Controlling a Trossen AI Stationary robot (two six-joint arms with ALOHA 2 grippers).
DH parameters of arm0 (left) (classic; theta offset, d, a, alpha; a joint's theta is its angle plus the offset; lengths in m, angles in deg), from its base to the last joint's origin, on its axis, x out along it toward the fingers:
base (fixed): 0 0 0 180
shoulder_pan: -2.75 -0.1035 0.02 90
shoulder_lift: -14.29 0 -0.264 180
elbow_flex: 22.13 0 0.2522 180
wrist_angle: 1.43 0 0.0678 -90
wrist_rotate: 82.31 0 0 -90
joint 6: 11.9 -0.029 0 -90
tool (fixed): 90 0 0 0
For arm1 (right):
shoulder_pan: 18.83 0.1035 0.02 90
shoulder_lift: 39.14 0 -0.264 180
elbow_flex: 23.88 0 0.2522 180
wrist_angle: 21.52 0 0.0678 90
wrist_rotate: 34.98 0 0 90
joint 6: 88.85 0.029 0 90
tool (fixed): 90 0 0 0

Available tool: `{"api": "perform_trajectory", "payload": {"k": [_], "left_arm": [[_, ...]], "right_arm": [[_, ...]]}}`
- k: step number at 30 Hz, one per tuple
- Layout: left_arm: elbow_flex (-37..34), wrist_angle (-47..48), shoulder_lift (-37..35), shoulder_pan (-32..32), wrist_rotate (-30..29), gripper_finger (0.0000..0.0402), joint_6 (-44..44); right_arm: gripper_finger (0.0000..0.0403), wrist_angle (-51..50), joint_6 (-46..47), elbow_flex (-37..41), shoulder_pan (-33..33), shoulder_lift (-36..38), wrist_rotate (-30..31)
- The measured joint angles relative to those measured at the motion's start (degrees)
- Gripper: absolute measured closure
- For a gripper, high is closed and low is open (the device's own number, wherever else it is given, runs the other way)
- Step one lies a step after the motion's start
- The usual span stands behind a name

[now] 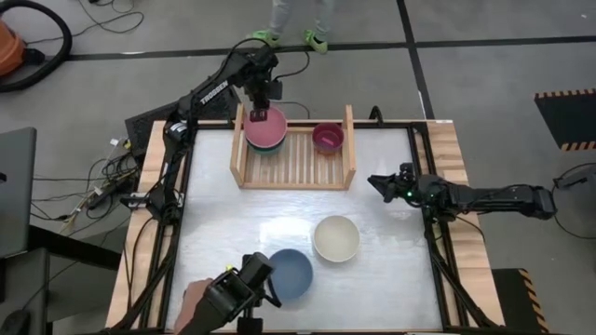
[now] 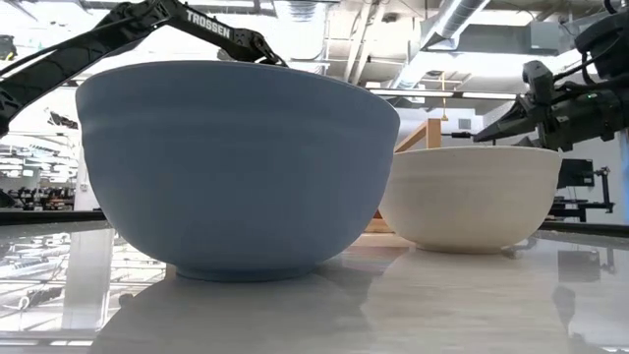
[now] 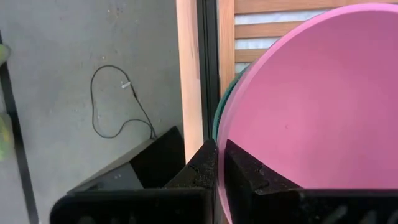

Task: Place and stack bowls onto a shelf
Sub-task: Stack the large pink bowl on top of the large green bowl on the shelf

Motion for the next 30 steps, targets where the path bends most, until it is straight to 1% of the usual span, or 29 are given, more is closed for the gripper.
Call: {"api": "perform_trajectory", "payload": {"k": [9, 14, 30], "left_arm": [[-0.5, 0.2, 0.0, -1.0, 2.4, 0.0401, -0.2], [-2.1, 0.5, 0.0, -1.0, 2.3, 0.0401, -0.4], [-2.1, -1.2, 0.0, -1.0, 3.1, 0.0401, -2.1]], "right_arm": [[0.0214, 0.1, 1.2, 0.0, 0.0, -2.3, 0.0], [0.0214, 0.1, 2.0, 0.0, 0.0, -2.3, 0.0], [0.0214, 0.2, 2.1, 0.0, 0.0, -2.3, -0.1]]}}
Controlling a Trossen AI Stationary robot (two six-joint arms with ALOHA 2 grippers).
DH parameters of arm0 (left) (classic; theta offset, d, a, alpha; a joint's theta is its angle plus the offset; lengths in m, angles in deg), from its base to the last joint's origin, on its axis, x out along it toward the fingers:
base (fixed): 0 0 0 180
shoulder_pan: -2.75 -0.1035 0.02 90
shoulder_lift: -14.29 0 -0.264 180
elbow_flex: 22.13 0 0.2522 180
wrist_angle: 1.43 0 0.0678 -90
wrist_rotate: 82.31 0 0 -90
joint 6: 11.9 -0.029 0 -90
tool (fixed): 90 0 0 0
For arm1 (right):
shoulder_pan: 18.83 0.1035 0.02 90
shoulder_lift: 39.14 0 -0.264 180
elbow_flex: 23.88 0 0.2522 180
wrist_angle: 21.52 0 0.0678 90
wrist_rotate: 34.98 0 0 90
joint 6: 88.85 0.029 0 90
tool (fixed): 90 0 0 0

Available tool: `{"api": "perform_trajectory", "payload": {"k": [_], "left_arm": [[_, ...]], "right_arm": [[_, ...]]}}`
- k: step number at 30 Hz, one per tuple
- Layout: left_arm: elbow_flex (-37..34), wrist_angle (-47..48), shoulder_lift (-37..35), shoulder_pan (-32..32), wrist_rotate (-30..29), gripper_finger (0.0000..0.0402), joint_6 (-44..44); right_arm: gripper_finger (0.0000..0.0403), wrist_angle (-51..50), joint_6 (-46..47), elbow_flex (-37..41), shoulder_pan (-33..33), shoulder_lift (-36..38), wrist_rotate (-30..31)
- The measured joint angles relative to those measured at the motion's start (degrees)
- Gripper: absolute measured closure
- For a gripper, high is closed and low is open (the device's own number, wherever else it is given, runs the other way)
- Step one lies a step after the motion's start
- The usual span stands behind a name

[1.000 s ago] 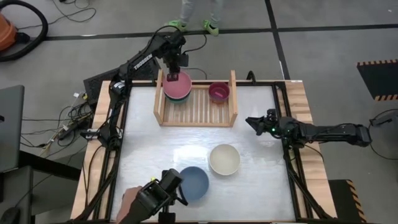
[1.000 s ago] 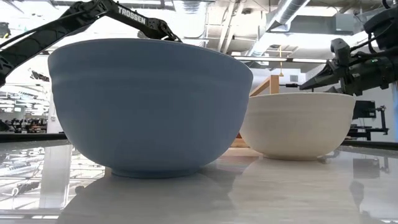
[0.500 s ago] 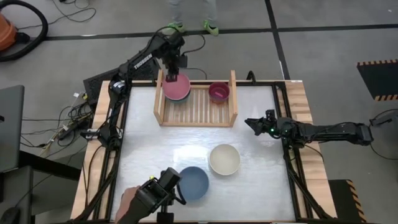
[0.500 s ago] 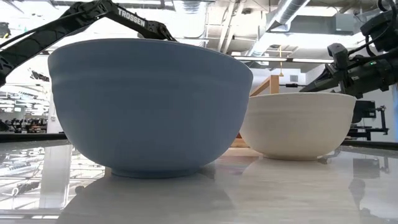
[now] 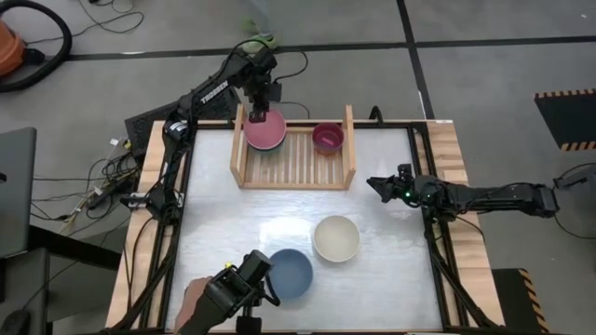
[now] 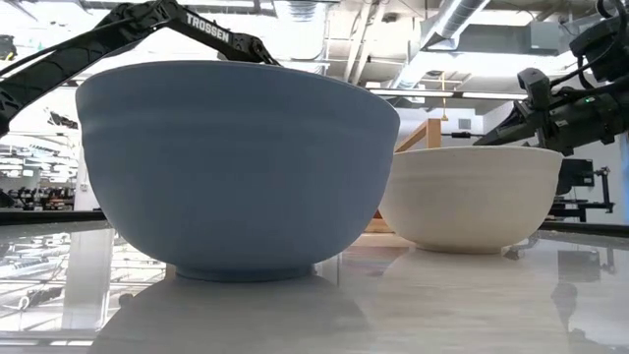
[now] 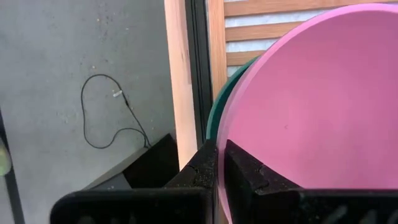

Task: Place and stack bowls onto a shelf
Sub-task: Stack the large pink bowl on top of the large green bowl on the shelf

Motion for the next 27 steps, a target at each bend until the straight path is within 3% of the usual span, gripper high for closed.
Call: {"api": "perform_trajectory", "payload": {"k": [27], "left_arm": [[0.0, -0.9, 0.0, -0.3, -0.8, 0.0401, 0.3]], "right_arm": [[0.0214, 0.0, 0.0, 0.0, 0.0, 0.0, 0.0]]}}
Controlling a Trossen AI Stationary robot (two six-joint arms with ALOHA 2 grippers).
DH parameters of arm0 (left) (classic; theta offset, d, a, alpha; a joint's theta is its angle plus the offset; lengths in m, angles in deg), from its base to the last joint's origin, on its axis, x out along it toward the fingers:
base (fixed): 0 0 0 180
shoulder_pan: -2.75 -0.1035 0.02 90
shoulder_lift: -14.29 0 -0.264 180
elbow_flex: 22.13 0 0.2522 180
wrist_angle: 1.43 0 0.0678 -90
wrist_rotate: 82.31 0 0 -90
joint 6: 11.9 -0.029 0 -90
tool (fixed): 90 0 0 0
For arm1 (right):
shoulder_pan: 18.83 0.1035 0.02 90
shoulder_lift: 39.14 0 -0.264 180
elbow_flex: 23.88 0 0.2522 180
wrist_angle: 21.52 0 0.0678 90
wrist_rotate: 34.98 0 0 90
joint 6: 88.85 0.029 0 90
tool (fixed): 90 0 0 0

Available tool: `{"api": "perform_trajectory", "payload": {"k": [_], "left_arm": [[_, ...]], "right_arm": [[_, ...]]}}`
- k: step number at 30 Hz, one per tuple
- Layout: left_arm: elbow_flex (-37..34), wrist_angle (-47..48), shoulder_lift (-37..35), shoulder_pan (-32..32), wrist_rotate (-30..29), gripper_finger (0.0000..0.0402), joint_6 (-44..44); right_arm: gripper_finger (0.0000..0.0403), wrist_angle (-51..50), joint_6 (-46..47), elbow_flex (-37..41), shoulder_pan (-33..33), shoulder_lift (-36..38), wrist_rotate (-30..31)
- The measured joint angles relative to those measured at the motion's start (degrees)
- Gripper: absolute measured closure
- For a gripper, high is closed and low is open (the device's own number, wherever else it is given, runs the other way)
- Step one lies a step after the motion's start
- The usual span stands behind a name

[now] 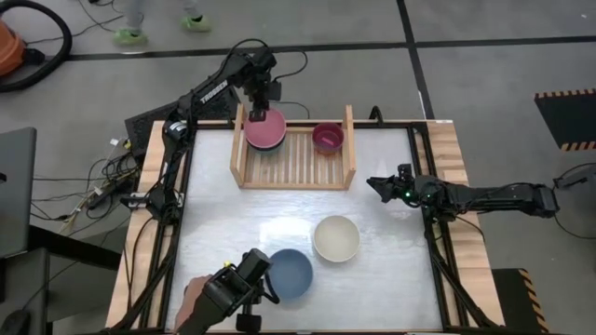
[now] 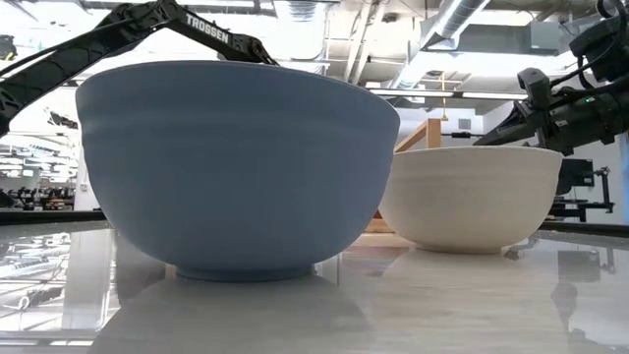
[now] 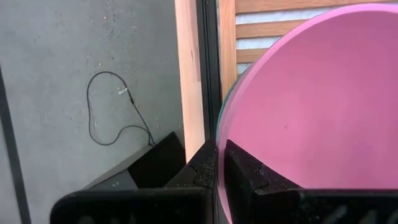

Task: Place and stack bowls onto a shelf
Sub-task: Stack the large pink bowl on top of the large green bowl on the shelf

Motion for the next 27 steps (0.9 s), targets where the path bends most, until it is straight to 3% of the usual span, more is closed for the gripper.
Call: {"api": "perform_trajectory", "payload": {"k": [12, 24, 27], "left_arm": [[-5.3, -0.2, 0.0, -0.2, -2.6, 0.0401, 1.8], [-5.5, -2.4, 0.1, 0.3, -2.9, 0.04, -0.2], [-5.5, -3.0, 0.1, 0.4, -2.2, 0.0382, 0.0]], "right_arm": [[0.0214, 0.0, 0.0, 0.0, 0.0, 0.0, 0.0], [0.0214, 0.0, 0.0, 0.0, 0.0, 0.0, 0.0], [0.0214, 0.0, 0.0, 0.0, 0.0, 0.0, 0.0]]}}
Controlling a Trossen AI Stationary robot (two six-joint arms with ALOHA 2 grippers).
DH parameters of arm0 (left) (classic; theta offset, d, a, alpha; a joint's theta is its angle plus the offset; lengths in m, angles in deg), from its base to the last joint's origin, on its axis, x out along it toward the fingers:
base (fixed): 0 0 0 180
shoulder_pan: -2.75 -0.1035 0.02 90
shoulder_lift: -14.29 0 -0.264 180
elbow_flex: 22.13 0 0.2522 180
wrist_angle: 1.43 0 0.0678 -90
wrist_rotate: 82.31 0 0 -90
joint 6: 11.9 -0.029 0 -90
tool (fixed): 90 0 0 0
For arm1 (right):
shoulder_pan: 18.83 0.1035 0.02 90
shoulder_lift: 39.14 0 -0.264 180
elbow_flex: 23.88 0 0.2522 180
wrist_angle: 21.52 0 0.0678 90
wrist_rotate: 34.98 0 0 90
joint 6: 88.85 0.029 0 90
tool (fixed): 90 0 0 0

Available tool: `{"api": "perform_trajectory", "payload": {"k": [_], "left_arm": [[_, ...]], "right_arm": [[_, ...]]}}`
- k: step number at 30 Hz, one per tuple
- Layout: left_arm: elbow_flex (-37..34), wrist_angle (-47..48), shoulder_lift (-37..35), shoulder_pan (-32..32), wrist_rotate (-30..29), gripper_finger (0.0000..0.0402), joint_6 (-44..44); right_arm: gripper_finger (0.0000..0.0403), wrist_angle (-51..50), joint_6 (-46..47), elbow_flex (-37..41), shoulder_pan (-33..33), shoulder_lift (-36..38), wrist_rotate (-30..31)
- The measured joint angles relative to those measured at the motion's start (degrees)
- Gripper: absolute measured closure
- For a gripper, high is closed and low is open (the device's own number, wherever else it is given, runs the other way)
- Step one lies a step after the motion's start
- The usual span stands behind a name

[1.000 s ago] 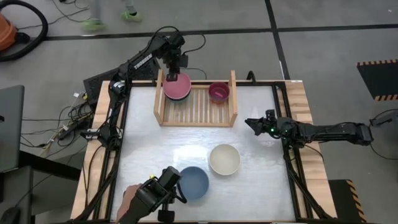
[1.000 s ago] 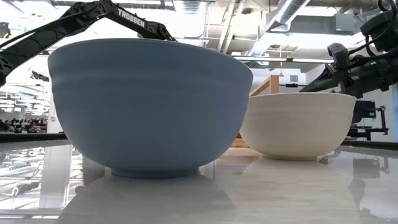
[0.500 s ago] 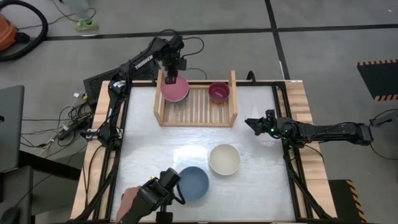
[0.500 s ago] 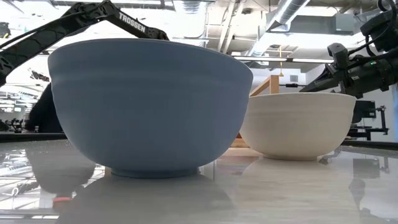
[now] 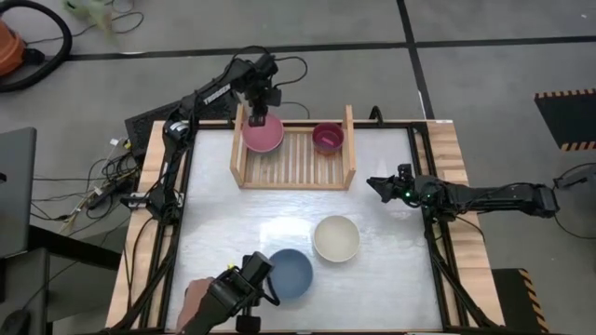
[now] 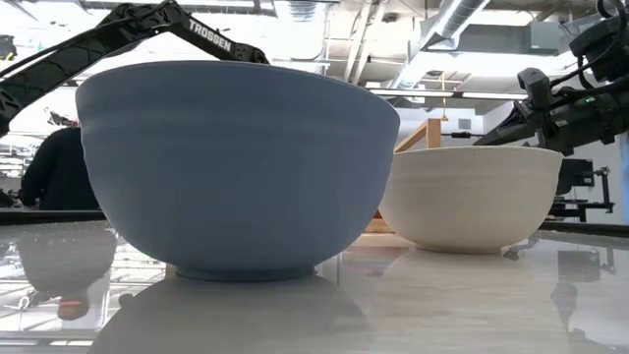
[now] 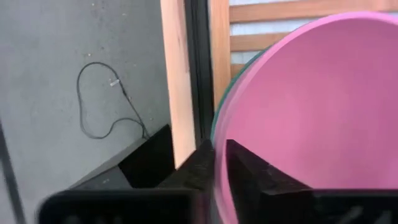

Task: Place and stack bowls onto a shelf
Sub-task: Stack the large pink bowl on top of the large green bowl on the shelf

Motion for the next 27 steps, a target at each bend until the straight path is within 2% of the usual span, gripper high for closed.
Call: {"api": "perform_trajectory", "payload": {"k": [10, 16, 19, 21, 23, 26, 27], "left_arm": [[0.9, 1.2, 0.0, 0.0, -0.6, 0.0264, 1.9], [5.1, 2.9, -0.1, 0.0, -3.6, 0.0245, 3.7], [8.4, 2.9, -0.3, 0.0, -4.5, 0.0252, 6.3], [10.1, 3.7, -0.4, 0.0, -3.1, 0.0269, 7.3], [10.7, 4.5, -0.5, 0.0, -2.3, 0.0304, 7.4], [9.9, 4.9, -0.5, 0.0, -1.2, 0.0377, 8.5], [9.4, 4.9, -0.4, 0.0, -0.1, 0.0388, 9.2]], "right_arm": [[0.0214, 0.0, 0.0, 0.0, 0.0, 0.0, 0.0], [0.0214, 0.0, 0.0, 0.0, 0.0, 0.0, 0.0], [0.0214, 0.0, 0.0, 0.0, 0.0, 0.0, 0.0], [0.0214, 0.0, 0.0, 0.0, 0.0, 0.0, 0.0], [0.0214, 0.0, 0.0, 0.0, 0.0, 0.0, 0.0], [0.0214, 0.0, -0.1, 0.0, 0.0, 0.0, 0.0], [0.0214, -0.1, -0.1, 0.0, 0.0, 0.0, 0.0]]}}
